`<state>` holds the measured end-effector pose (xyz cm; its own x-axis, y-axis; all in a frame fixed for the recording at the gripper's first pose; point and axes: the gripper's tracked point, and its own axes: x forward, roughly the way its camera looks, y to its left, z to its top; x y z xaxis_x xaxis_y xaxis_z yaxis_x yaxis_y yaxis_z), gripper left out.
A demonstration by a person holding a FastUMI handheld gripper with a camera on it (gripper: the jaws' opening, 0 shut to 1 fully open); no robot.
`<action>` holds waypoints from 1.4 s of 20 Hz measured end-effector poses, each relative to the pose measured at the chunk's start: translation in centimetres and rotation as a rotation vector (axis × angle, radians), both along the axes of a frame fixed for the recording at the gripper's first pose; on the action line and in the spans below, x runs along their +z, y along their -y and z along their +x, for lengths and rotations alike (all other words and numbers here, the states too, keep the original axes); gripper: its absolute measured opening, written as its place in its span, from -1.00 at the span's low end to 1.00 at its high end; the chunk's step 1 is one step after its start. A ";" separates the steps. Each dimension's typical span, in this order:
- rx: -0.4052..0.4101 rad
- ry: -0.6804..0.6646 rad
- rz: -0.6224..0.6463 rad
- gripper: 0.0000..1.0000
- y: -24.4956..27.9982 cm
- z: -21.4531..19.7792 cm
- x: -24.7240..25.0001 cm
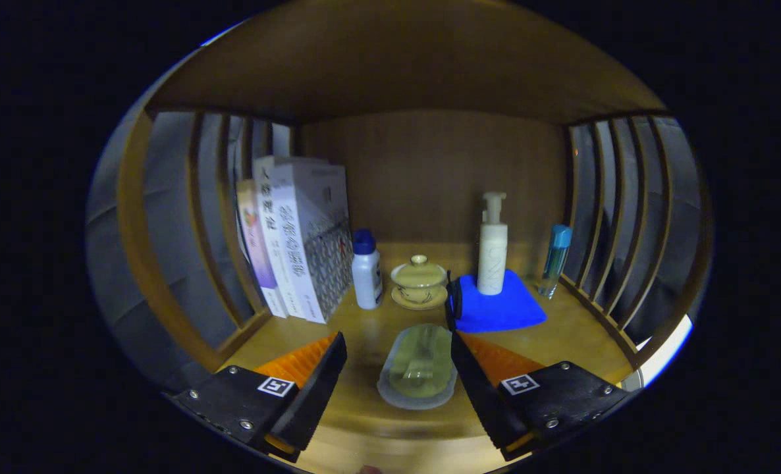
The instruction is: Pull open the drawer, take out the items inside it, and place them on the countertop above the cabinet.
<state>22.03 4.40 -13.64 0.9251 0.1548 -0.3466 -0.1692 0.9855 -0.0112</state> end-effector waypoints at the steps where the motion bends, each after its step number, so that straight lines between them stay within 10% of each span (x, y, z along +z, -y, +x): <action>1: 0.002 0.032 -0.001 0.96 0.0 -1.4 1.0; 13: 0.078 0.403 -0.081 0.93 -2.0 -19.9 8.7; 28: -0.004 0.232 -0.089 0.90 0.7 -32.4 -5.2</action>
